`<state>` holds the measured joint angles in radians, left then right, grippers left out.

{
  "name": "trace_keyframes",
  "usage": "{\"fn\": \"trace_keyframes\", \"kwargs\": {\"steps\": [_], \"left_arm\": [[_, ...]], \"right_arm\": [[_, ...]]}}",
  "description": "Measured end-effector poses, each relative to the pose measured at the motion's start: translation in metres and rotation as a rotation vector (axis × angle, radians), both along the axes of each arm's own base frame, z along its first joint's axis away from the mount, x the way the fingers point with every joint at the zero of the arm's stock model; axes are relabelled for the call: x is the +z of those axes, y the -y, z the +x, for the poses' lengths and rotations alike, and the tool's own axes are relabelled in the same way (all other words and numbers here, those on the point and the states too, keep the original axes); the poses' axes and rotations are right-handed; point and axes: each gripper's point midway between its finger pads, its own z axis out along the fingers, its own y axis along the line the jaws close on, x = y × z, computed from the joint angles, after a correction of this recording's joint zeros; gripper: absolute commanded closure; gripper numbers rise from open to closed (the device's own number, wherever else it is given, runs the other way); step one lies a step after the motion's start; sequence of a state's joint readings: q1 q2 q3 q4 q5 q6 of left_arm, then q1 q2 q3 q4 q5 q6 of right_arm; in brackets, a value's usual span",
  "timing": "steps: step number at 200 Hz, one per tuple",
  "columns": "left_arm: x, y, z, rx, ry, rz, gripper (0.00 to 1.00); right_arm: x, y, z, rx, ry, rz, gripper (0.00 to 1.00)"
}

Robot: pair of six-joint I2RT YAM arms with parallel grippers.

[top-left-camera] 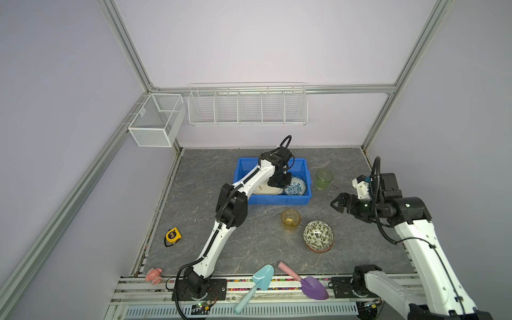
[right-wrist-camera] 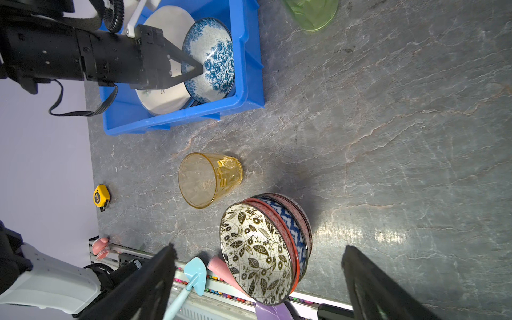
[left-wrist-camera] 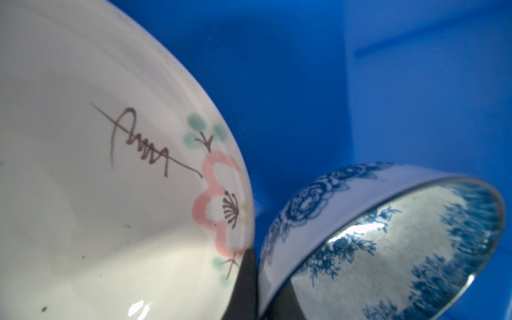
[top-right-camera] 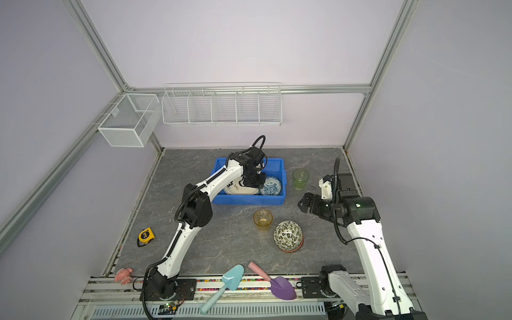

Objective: Place the mixed dishes into the plastic bin
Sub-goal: 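Lower the blue-and-white bowl into the bin beside the white plate with the left gripper, then open and raise the left gripper while the right gripper moves to the bowl stack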

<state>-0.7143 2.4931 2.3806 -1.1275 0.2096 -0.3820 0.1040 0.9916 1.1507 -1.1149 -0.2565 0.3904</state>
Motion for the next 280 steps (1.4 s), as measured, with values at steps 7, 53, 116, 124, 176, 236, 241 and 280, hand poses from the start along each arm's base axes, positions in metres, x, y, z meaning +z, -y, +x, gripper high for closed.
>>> {"fn": "trace_keyframes", "kwargs": {"steps": [7,53,116,124,176,236,241,280], "left_arm": [[0.0,0.0,0.0,-0.002,0.001,0.0,0.93],[0.0,-0.001,-0.003,-0.012,-0.009,0.007,0.8],[0.002,0.004,-0.012,-0.042,-0.029,-0.008,0.57],[0.003,0.005,-0.013,-0.042,-0.032,-0.011,0.53],[0.009,0.009,-0.017,-0.059,-0.033,-0.021,0.38],[0.008,0.005,-0.019,-0.056,-0.039,-0.001,0.37],[0.008,0.005,-0.019,-0.056,-0.039,0.001,0.37],[0.013,0.003,-0.019,-0.054,-0.03,0.002,0.36]], "right_arm": [[0.0,0.0,0.0,0.0,0.001,0.001,0.04],[0.001,0.0,0.002,0.0,0.004,0.005,0.04],[0.0,0.0,0.002,-0.001,-0.001,0.012,0.04],[0.0,0.0,0.002,-0.001,-0.001,0.012,0.04],[0.0,0.0,0.002,-0.001,-0.001,0.015,0.04],[0.0,0.002,0.003,-0.005,0.001,0.014,0.04],[0.0,0.002,0.003,-0.005,0.001,0.014,0.04],[0.001,0.002,0.003,-0.001,0.005,0.011,0.04]]}}
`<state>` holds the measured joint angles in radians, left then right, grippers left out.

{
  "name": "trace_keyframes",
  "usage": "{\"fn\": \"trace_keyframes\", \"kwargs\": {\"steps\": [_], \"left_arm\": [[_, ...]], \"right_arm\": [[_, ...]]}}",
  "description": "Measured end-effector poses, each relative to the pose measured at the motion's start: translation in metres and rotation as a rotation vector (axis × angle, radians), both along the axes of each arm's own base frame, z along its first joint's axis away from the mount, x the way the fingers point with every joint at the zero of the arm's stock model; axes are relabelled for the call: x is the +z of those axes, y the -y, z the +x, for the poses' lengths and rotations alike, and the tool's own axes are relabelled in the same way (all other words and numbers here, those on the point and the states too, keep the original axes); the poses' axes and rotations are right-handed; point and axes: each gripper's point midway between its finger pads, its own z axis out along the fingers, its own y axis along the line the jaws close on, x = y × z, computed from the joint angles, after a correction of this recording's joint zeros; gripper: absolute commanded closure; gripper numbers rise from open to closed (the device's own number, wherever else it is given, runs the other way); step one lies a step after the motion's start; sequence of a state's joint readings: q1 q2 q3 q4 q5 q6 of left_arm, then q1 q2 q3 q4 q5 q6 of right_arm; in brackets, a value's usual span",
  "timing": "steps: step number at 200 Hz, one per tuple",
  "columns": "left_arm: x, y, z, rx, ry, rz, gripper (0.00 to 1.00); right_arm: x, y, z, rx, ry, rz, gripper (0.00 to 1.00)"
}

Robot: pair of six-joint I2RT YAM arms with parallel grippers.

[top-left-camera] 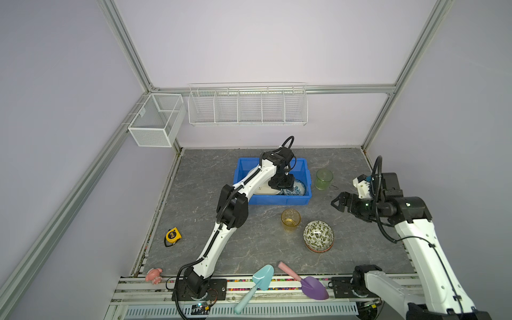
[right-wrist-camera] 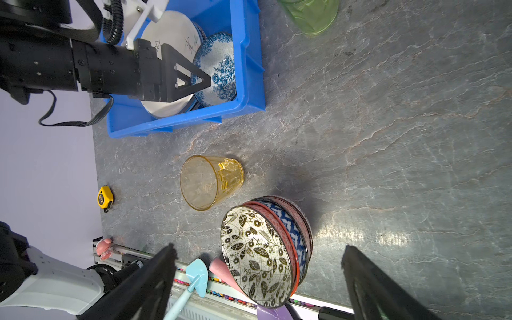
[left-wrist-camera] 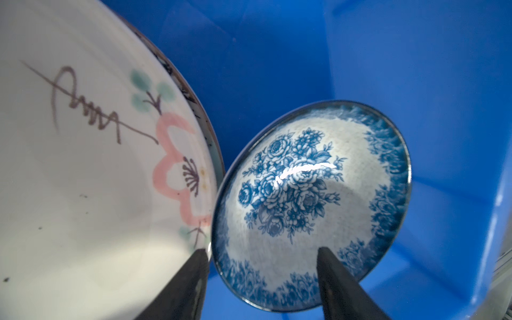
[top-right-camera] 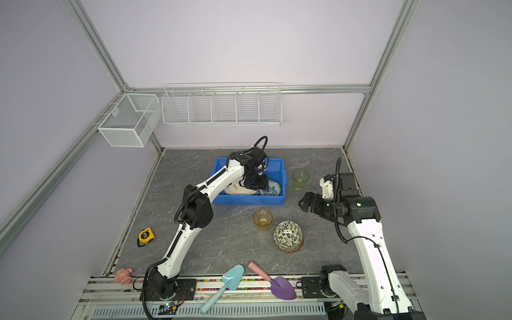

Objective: Place the mixed dishes into the plastic bin
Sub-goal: 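Open and raise the left gripper while the right gripper moves to the bowl stack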

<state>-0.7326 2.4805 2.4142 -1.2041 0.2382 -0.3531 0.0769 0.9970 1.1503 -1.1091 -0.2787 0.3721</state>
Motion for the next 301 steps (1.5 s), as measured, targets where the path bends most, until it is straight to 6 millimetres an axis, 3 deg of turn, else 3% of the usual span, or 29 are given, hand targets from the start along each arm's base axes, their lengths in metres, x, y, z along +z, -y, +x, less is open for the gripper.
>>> {"fn": "trace_keyframes", "kwargs": {"steps": [45,66,86,122,176,210,240,301], "left_arm": [[0.036,0.0,0.0,0.001,0.053,-0.044,0.25],[0.061,-0.002,-0.001,0.003,0.09,-0.073,0.13],[0.084,-0.005,-0.004,0.005,0.122,-0.1,0.0],[0.115,-0.019,-0.017,0.014,0.164,-0.134,0.02],[0.146,-0.049,-0.051,0.057,0.215,-0.211,0.01],[0.154,-0.07,-0.073,0.098,0.233,-0.245,0.01],[0.144,-0.087,-0.089,0.129,0.222,-0.245,0.01],[0.133,-0.094,-0.098,0.161,0.201,-0.248,0.01]], "right_arm": [[0.0,0.0,0.0,0.009,0.003,-0.003,0.04],[-0.002,0.001,-0.003,0.014,-0.01,-0.008,0.0],[-0.005,0.001,-0.008,0.02,-0.03,-0.015,0.06],[-0.015,-0.002,-0.024,0.049,-0.069,-0.039,0.12],[-0.04,-0.016,-0.052,0.155,-0.146,-0.127,0.25],[-0.059,-0.019,-0.066,0.193,-0.197,-0.196,0.37],[-0.065,-0.02,-0.068,0.204,-0.207,-0.249,0.45],[-0.081,-0.02,-0.065,0.202,-0.238,-0.309,0.55]]}}
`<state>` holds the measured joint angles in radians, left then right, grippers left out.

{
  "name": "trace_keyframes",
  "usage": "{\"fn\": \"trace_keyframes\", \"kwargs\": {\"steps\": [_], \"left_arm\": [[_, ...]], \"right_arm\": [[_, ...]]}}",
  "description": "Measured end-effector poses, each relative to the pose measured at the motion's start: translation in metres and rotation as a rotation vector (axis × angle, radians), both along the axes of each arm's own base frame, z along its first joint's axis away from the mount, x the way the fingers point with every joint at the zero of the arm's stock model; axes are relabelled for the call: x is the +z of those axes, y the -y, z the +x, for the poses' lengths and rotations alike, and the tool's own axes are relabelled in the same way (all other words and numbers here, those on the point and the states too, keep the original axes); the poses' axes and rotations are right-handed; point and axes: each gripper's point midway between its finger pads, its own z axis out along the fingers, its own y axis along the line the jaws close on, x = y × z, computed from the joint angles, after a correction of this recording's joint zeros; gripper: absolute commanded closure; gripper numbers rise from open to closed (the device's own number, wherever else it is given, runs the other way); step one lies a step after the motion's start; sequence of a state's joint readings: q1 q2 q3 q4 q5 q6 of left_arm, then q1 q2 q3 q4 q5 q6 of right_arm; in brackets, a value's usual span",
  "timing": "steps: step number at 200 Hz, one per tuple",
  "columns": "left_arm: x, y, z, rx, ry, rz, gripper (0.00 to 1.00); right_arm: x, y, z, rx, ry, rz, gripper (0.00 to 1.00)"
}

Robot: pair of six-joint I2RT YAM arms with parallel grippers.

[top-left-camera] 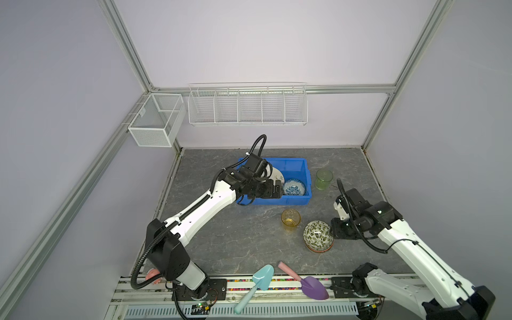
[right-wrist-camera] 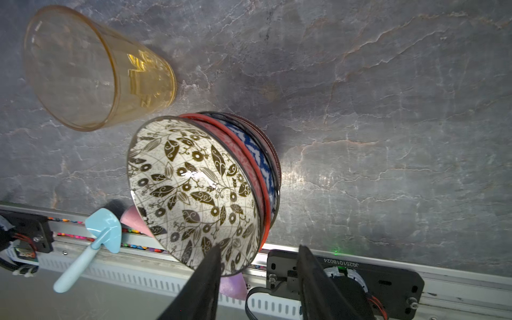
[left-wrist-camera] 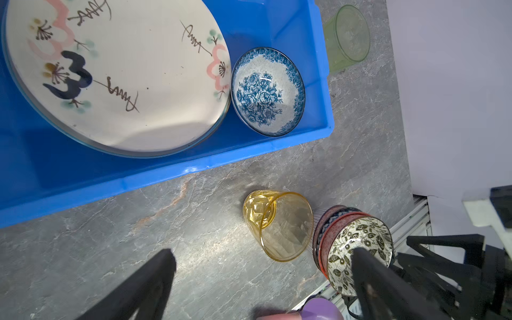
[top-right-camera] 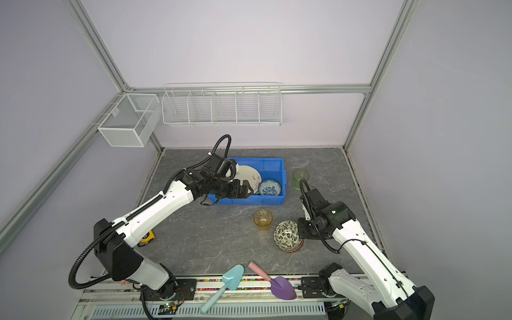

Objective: Place the mixed dishes into the plastic bin

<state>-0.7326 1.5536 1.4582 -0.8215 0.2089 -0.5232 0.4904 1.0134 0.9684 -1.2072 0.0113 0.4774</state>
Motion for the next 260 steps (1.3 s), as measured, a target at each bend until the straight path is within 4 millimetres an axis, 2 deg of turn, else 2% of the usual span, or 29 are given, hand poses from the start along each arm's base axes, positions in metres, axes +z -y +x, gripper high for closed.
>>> {"fn": "trace_keyframes", "kwargs": {"steps": [93,182,260], "left_arm": [[0.007,0.004,0.002,-0.001,0.022,-0.034,0.01],[-0.006,0.01,0.004,-0.017,-0.011,-0.031,0.01],[-0.013,0.01,0.009,-0.02,-0.029,-0.033,0.01]], "right_arm": [[-0.014,-0.006,0.014,0.009,-0.014,-0.064,0.67],[-0.018,-0.006,0.02,0.007,-0.006,-0.091,0.74],[-0.022,-0.006,0.024,0.01,-0.005,-0.114,0.84]]}}
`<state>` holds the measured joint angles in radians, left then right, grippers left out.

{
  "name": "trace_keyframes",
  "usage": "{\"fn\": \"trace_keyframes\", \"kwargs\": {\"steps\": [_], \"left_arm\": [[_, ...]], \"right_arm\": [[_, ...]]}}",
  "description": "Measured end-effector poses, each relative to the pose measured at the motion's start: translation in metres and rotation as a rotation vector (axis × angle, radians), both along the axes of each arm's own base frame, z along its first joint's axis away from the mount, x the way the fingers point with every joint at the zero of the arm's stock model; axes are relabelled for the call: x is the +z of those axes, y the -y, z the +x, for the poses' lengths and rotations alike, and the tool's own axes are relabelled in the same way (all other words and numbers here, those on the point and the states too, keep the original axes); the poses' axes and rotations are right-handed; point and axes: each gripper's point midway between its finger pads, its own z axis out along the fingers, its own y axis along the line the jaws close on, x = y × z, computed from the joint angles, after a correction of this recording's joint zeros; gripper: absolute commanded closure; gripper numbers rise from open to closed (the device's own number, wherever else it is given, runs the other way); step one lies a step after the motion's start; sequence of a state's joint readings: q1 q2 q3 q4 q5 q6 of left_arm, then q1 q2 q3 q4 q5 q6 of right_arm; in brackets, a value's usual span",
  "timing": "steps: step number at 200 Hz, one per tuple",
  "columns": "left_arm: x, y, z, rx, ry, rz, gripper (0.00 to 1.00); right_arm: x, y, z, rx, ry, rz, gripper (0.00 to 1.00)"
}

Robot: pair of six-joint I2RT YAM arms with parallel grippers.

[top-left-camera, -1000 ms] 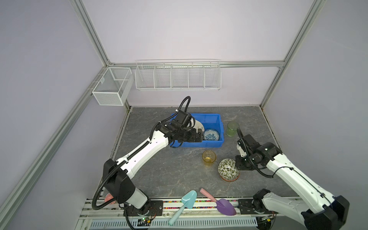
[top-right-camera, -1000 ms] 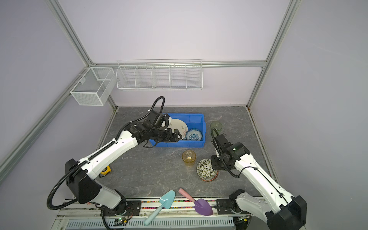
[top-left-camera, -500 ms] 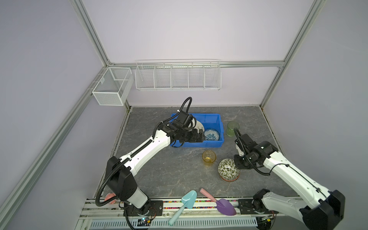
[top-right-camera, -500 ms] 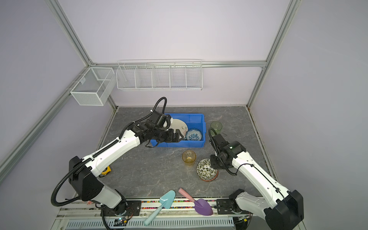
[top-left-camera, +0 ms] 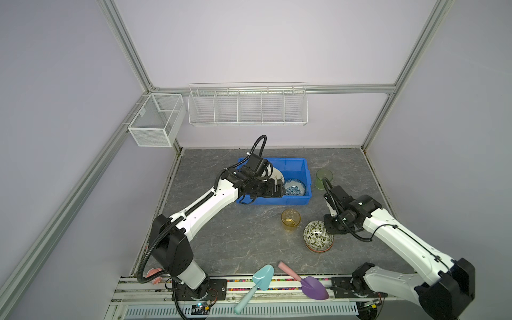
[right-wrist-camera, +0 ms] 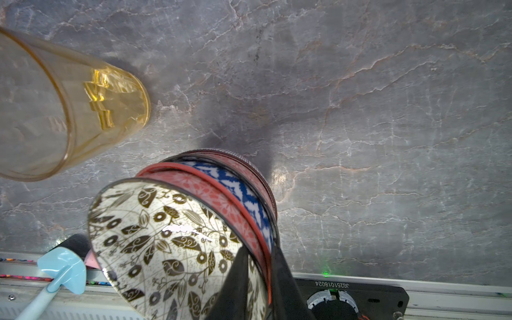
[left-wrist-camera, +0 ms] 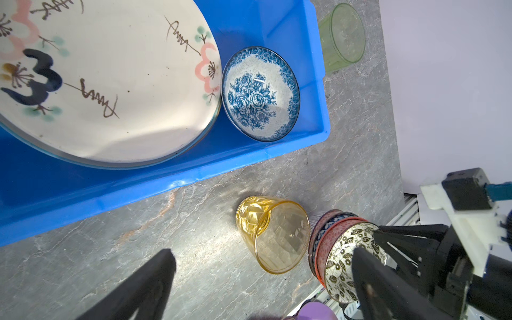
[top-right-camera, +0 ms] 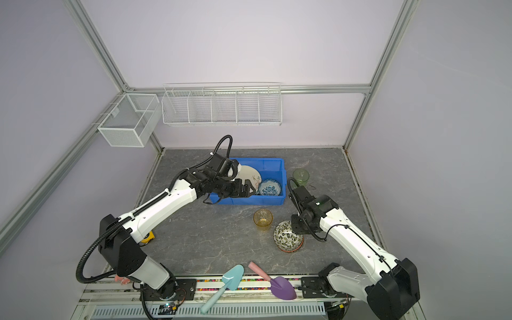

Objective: Place the mixed dishes into the plastic bin

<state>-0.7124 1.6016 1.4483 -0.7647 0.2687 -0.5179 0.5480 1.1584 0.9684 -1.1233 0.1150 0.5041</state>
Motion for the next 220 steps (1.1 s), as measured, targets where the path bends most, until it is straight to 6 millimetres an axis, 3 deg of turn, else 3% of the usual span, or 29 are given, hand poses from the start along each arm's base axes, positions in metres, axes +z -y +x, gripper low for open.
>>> {"fn": "trace_keyframes", "kwargs": {"steps": [116,198,220], "left_arm": [[-0.003,0.004,0.003,-0.008,-0.008,-0.015,0.01],[-0.005,0.006,0.003,-0.012,-0.012,-0.019,0.01],[-0.005,0.006,0.003,-0.012,-0.012,-0.019,0.01]], "right_arm": [[0.011,-0.001,-0.001,0.009,0.017,0.001,0.88],[0.013,0.001,0.0,-0.007,0.031,0.0,0.67],[0.012,0.0,0.0,-0.007,0.027,-0.002,0.66]]}}
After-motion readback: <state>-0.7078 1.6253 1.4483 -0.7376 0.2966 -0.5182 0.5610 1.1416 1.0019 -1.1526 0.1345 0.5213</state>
